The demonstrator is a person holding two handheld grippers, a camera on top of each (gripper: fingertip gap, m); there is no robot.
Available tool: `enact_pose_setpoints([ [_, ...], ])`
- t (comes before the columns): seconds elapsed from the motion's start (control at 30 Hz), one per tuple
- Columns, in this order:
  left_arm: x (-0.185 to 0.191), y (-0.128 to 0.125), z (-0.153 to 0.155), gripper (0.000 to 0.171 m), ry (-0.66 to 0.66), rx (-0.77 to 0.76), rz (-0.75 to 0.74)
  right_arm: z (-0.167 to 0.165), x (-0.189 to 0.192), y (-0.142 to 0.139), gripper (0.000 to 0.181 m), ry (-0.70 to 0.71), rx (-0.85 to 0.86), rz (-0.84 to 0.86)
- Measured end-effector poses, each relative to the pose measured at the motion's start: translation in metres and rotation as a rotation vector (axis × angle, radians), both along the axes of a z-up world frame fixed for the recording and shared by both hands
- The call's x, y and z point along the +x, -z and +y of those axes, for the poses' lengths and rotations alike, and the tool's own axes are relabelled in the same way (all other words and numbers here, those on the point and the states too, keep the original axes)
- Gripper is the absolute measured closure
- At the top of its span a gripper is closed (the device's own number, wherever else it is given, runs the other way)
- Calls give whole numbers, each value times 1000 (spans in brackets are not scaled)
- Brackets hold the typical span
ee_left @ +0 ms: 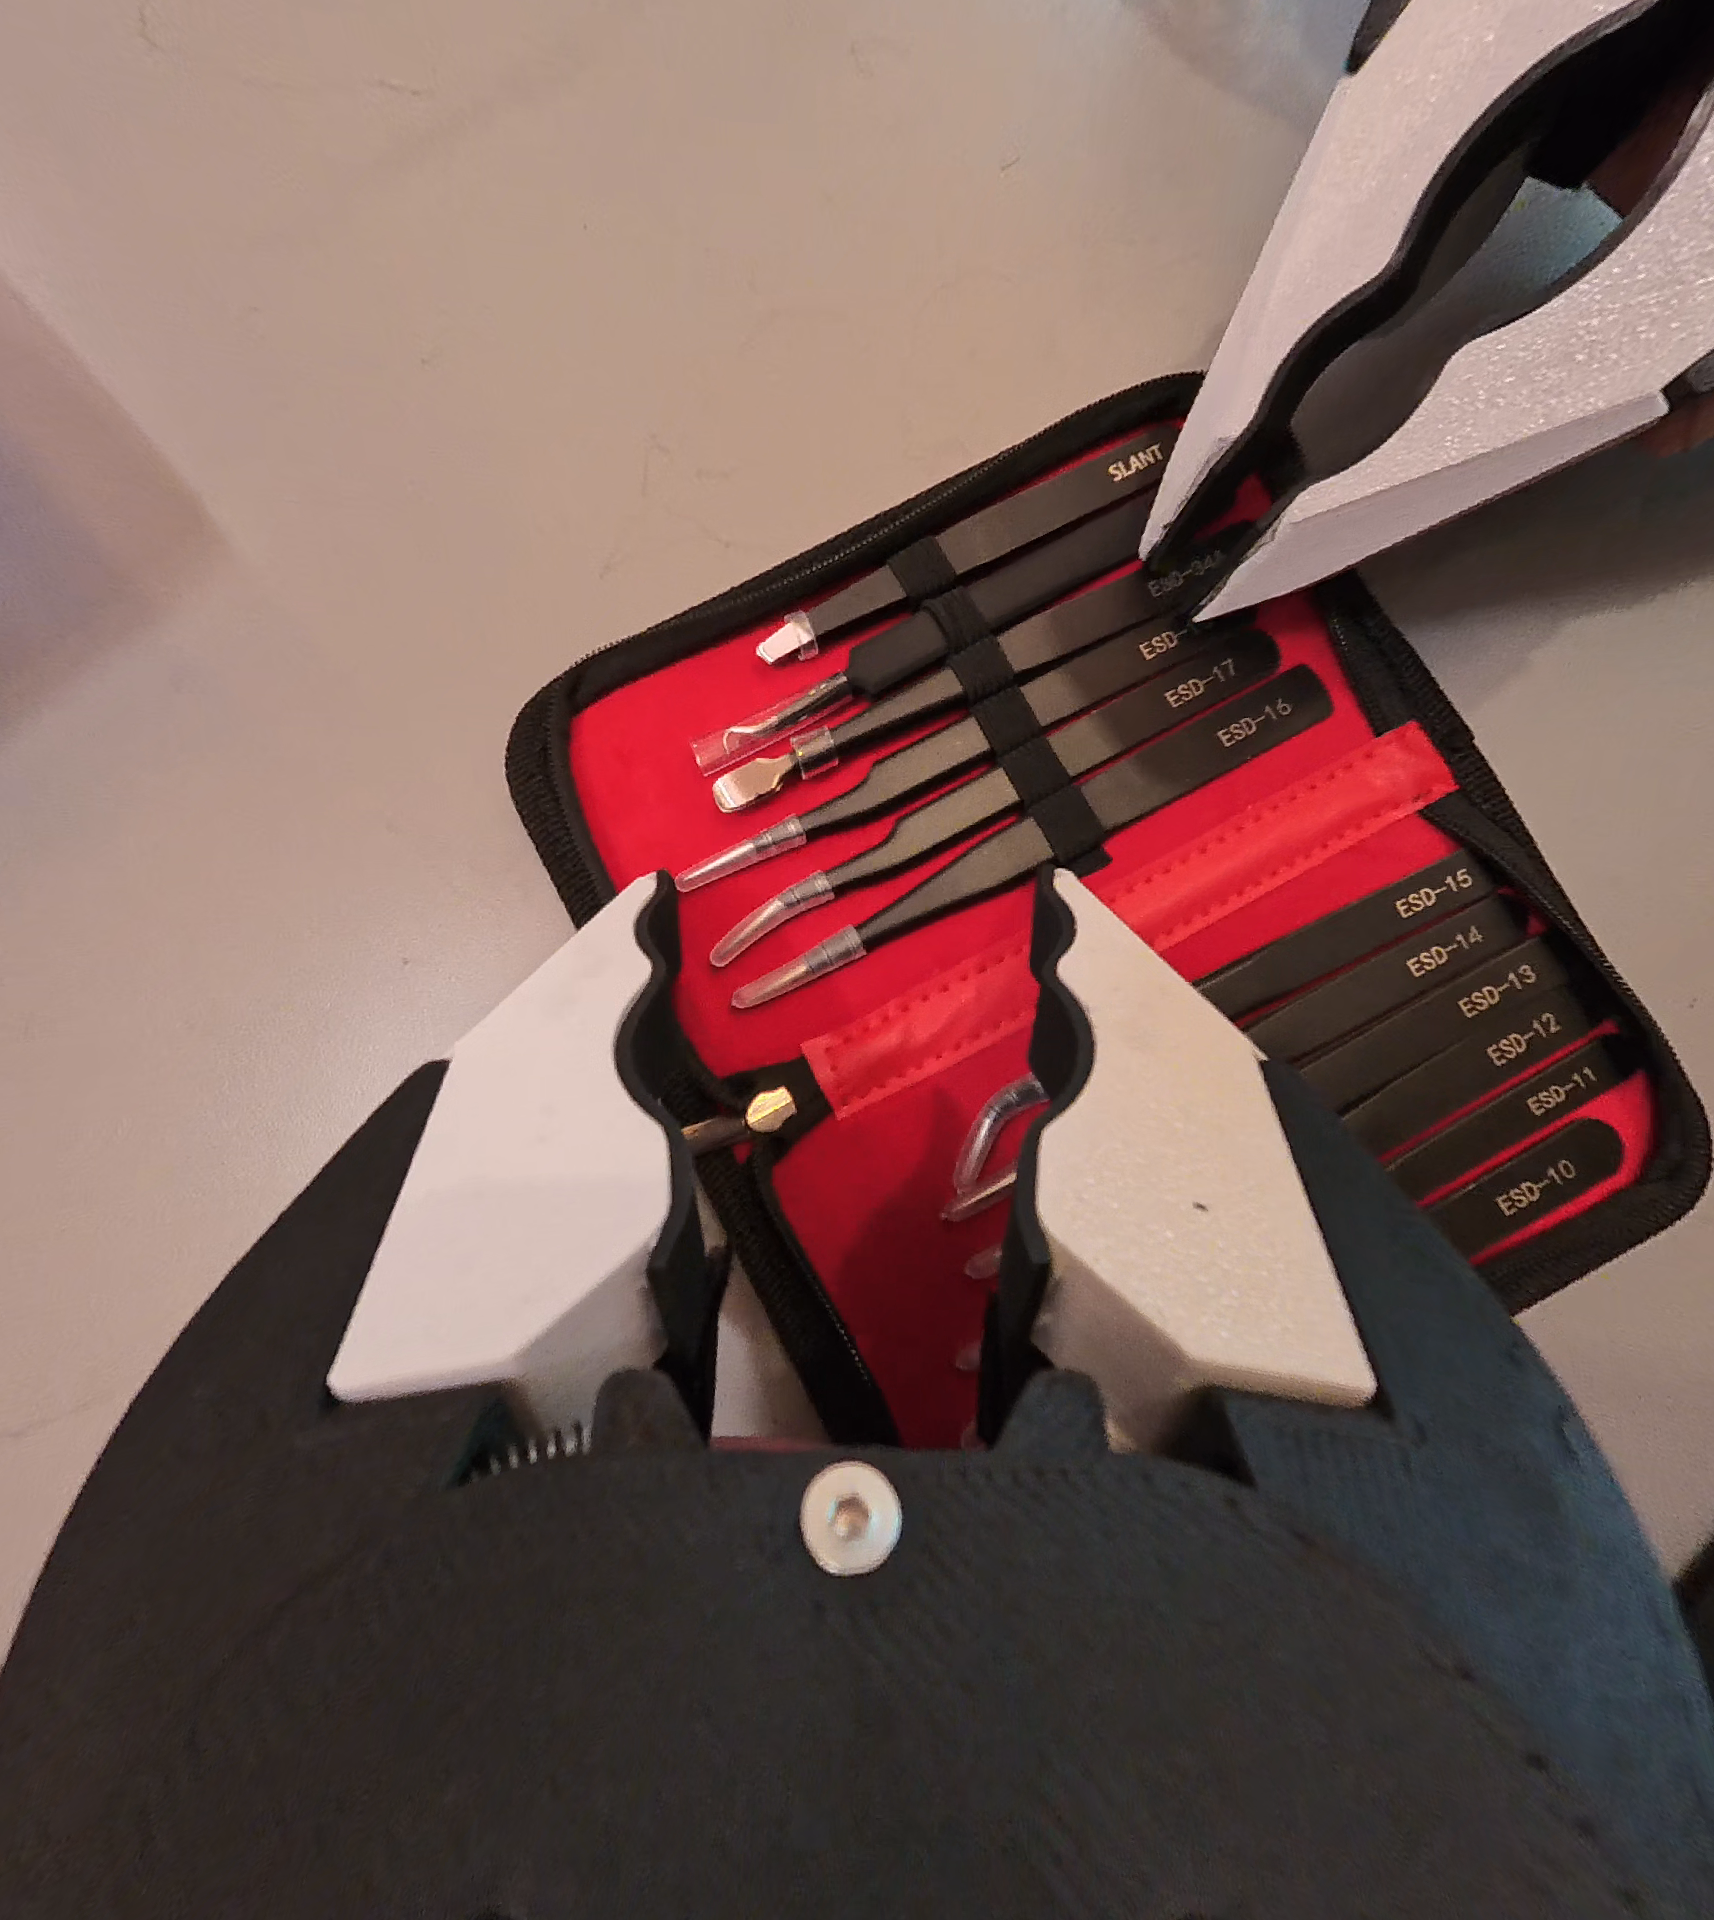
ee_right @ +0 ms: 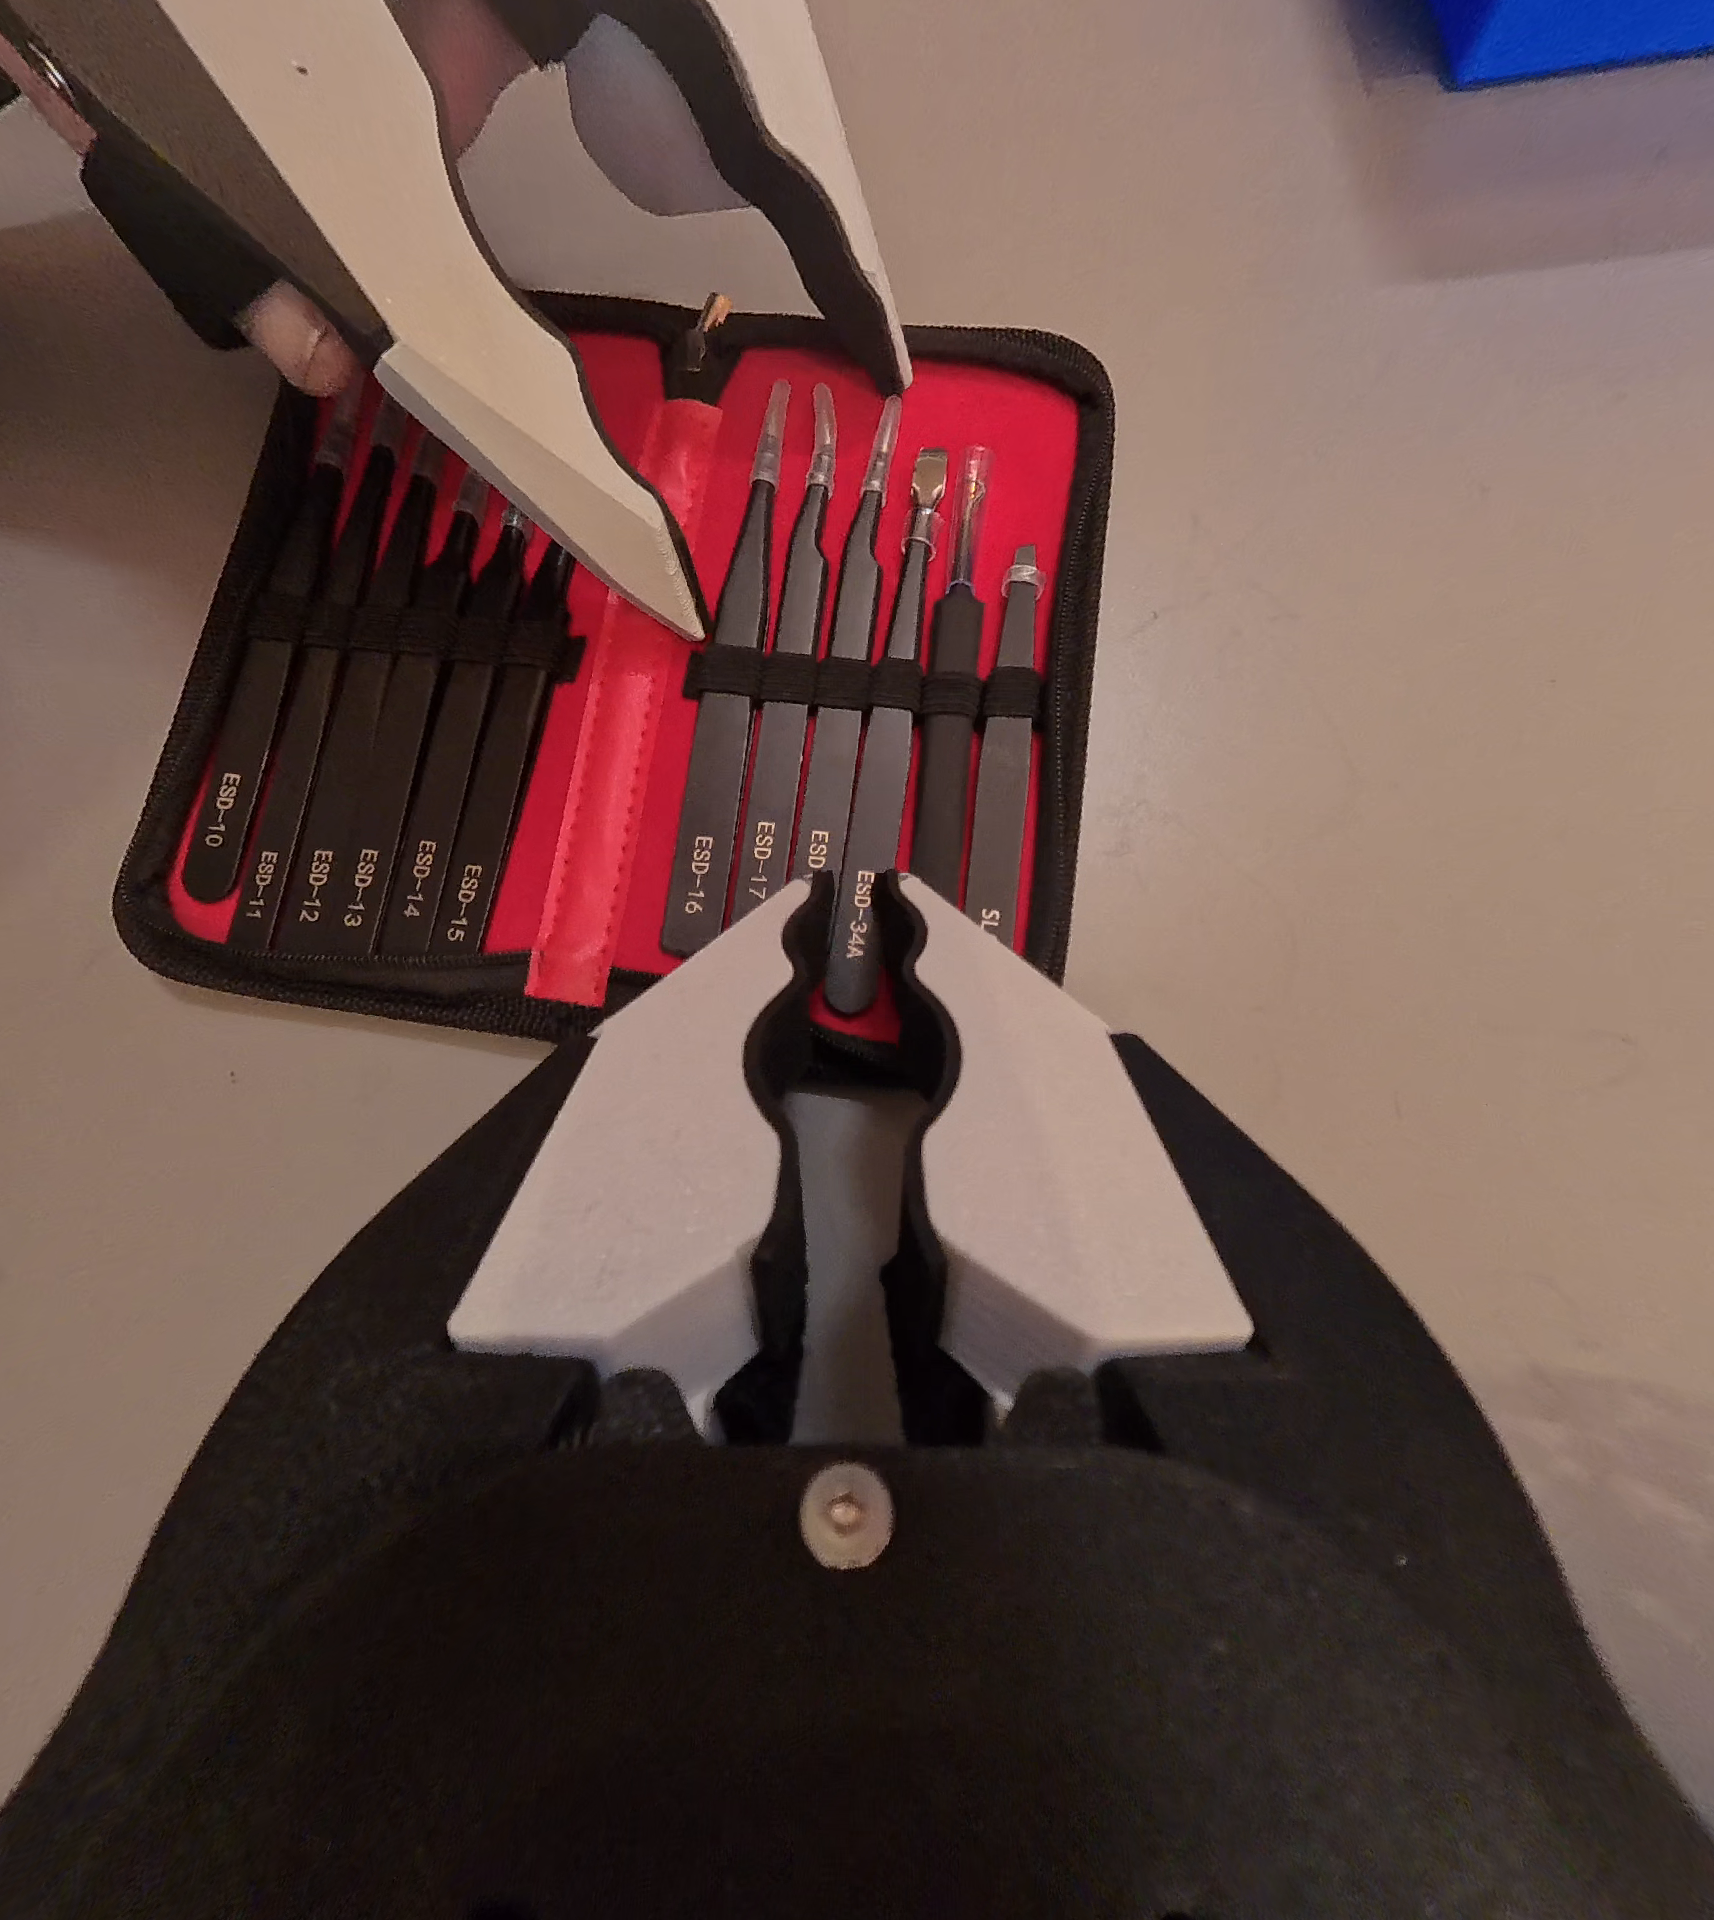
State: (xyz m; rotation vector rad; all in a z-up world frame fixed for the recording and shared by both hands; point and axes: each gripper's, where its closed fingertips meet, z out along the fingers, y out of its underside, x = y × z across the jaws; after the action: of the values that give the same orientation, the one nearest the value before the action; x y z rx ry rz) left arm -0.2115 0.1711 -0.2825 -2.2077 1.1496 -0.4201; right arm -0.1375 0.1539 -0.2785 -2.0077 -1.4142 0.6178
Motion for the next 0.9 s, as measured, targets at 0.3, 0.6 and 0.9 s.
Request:
enact_pose_setpoints([
  [0.3,-1,0,0,108,1,18,-6,-4,-5,-2,170,-17,28,1],
  [0.6,-4,0,-2,116,-3,22,-6,-7,-1,0,175,-2,30,-31],
  [0.9,-5,-4,-4,121,8,28,-9,-8,5,0,166,-1,37,-68],
])
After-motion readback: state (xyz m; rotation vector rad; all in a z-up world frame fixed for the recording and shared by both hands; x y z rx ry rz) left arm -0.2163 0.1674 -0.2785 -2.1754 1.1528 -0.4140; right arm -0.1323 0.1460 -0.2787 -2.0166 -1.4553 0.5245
